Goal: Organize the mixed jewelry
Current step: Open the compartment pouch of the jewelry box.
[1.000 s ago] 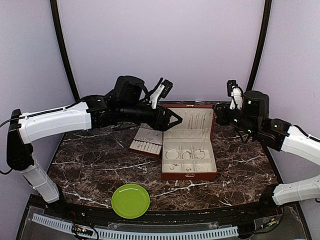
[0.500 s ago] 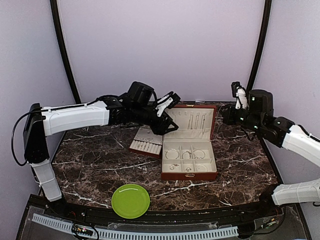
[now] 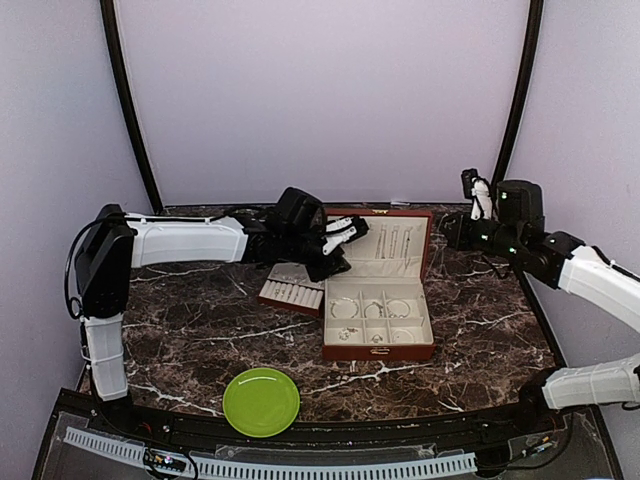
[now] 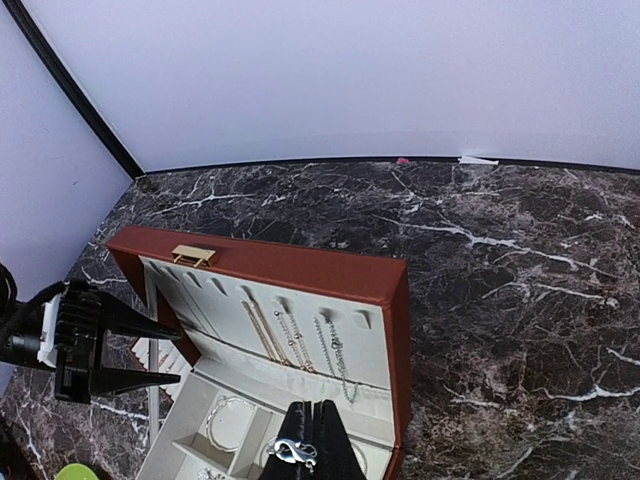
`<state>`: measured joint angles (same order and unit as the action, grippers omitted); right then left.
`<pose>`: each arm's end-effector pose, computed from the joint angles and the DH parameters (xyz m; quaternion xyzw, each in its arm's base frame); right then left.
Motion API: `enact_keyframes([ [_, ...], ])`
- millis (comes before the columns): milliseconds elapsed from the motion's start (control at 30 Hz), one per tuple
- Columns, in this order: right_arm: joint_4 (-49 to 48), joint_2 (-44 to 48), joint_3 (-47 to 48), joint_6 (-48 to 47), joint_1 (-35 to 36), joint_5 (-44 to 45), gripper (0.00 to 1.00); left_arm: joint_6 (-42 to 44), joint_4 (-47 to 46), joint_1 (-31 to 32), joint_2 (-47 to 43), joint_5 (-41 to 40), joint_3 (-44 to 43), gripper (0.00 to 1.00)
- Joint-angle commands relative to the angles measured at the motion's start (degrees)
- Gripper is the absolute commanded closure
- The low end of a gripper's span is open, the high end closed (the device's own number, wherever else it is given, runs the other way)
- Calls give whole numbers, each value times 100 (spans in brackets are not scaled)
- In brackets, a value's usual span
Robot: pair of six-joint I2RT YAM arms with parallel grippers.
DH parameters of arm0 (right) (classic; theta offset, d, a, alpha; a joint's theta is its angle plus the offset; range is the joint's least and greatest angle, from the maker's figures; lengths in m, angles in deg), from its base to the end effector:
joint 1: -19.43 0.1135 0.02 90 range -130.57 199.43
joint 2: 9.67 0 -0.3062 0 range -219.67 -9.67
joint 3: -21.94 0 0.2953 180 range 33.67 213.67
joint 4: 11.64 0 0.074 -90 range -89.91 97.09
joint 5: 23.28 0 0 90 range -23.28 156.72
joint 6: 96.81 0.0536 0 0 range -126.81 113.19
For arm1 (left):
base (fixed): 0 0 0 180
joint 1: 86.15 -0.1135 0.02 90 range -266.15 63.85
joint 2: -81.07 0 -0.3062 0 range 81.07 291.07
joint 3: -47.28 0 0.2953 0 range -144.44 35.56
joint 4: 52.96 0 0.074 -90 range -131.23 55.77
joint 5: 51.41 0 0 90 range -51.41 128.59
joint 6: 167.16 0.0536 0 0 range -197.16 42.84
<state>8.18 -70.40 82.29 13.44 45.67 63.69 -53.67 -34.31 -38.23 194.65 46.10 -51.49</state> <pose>0.2546 0.1287 0.3346 -0.0579 0.8180 0.2456 0.5170 0.3527 -0.4011 0.2486 0.5381 0.6955 -0.1564 0.4497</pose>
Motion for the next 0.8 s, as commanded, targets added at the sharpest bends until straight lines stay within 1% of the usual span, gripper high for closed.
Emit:
enact_keyframes([
  [0,-256,-171,176,65,-100,-435,100,535,-578,35,-91,-473,-9,60],
  [133,-379,-331,234,100,-152,-645,100,766,-674,79,-64,-618,66,60],
  [333,-491,-513,280,160,-188,-861,100,780,-674,123,-23,-604,149,62],
  [500,-521,-483,249,179,-203,-895,100,834,-602,205,110,-682,112,63],
  [600,-550,-468,221,197,-204,-911,100,887,-502,277,233,-987,24,64],
  [767,-589,-428,179,258,-213,-970,100,973,-370,373,398,-1207,-93,64],
])
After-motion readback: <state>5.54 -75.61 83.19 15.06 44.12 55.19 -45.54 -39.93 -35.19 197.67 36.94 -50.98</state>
